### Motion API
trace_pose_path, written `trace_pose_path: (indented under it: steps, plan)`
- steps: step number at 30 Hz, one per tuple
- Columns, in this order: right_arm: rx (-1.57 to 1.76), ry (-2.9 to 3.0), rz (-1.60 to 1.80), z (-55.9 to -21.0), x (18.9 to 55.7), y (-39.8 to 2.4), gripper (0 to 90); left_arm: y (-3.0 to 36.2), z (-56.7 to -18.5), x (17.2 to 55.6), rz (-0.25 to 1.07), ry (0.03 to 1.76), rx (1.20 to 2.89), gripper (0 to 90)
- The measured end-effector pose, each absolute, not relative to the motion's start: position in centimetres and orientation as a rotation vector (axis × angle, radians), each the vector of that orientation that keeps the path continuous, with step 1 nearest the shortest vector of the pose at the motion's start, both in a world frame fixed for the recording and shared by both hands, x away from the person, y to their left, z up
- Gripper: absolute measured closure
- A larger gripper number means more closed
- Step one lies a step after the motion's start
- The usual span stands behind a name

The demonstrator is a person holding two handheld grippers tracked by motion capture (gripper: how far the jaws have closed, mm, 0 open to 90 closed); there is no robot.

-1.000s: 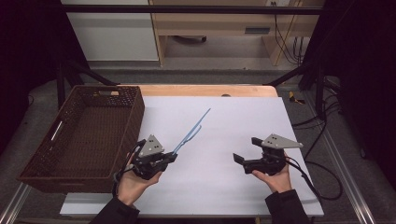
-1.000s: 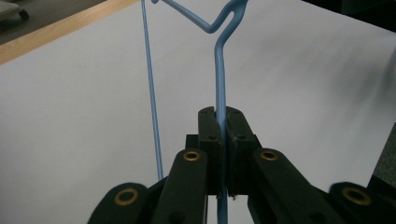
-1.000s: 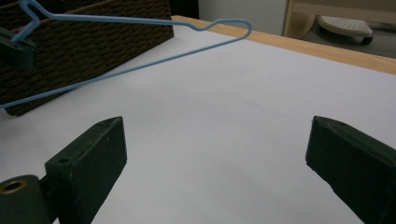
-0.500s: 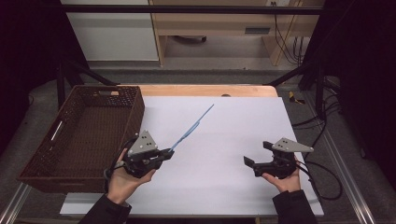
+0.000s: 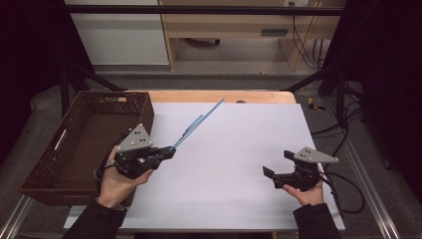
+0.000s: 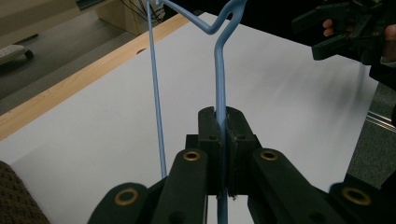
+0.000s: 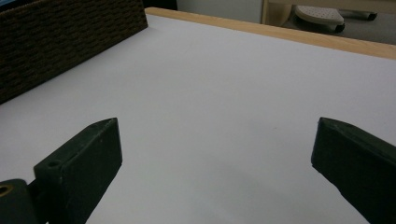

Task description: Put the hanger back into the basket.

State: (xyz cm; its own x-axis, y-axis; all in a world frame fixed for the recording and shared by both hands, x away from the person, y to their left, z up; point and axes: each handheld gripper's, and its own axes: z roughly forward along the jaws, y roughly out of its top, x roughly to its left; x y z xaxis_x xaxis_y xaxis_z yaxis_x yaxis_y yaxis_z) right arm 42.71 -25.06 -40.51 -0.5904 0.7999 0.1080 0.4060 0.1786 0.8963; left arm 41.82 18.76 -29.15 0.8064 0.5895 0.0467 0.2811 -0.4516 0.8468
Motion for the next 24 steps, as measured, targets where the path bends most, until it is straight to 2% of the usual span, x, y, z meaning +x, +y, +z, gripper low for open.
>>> trace_pose_path:
  steps: [24]
  plan:
    - [1.145,2.064,1.381,-40.4,42.7,-25.3,2.0,27.0,-25.6,44.0,0.506,0.773,2.002,86.9]
